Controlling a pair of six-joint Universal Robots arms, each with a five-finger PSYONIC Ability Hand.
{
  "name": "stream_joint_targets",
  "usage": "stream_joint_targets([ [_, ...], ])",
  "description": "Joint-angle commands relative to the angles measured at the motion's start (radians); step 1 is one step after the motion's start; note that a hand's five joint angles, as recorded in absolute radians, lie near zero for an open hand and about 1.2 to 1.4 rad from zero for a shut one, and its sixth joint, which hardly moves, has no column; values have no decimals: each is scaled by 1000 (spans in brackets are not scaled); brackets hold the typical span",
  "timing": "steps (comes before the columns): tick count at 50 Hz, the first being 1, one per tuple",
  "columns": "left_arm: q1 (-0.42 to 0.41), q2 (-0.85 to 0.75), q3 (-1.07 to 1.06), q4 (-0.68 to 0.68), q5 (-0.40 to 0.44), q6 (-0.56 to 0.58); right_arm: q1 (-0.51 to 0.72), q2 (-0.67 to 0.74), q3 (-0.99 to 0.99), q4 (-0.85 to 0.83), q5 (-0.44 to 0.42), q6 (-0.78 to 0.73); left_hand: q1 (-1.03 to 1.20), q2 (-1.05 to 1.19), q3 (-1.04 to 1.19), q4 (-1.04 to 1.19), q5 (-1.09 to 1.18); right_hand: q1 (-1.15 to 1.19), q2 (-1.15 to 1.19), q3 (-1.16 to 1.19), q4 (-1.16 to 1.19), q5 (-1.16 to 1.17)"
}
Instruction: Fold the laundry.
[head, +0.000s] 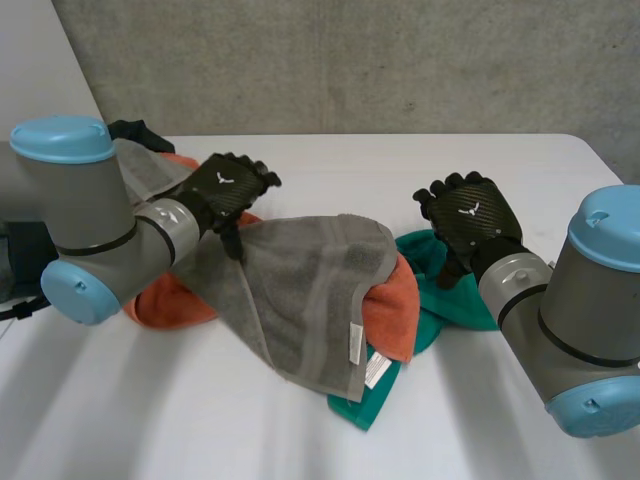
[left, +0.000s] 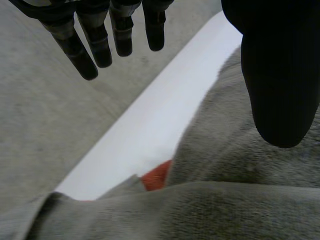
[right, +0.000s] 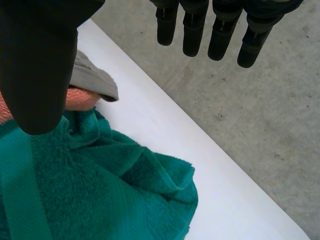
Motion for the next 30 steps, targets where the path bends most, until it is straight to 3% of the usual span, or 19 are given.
stream_joint_targets([
  [1, 8, -140, 109, -136, 81, 6, -10, 30, -10, 5, 2, 0, 196, 188, 190, 186, 185, 58, 57, 50, 52, 43],
  [4, 9, -200, 144, -173, 75, 29, -10, 38, -10, 5, 2, -5, 290, 282, 284, 280, 279, 58, 57, 50, 52, 43],
  [9, 14, -220, 187, -173, 64, 65, -13, 41, -10, 3, 2, -16, 1158, 1150, 1152, 1149, 1147, 58, 57, 50, 52, 43],
  [14, 14, -139, 213, -63, -44, 23, -14, 41, -10, -1, 2, -31, 1159, 1151, 1153, 1150, 1149, 58, 57, 50, 52, 43],
  [16, 23, -90, 233, 47, -141, -31, -17, 40, -10, -1, 2, -40, 1159, 1151, 1153, 1150, 1149, 58, 57, 50, 52, 43],
  [21, 120, -22, 346, 221, -284, -106, -24, 35, -10, -1, 2, -49, 1159, 1151, 1153, 1150, 1149, 58, 57, 50, 52, 43],
  [27, 249, -76, 589, 195, -390, -102, -19, 35, -7, -1, 2, -51, 1159, 1151, 1153, 1150, 1149, 58, 57, 50, 52, 43],
  [30, 299, -157, 724, 160, -390, -82, -13, 40, -8, 3, 1, -51, 1159, 1151, 1153, 1150, 1149, 58, 57, 50, 52, 43],
])
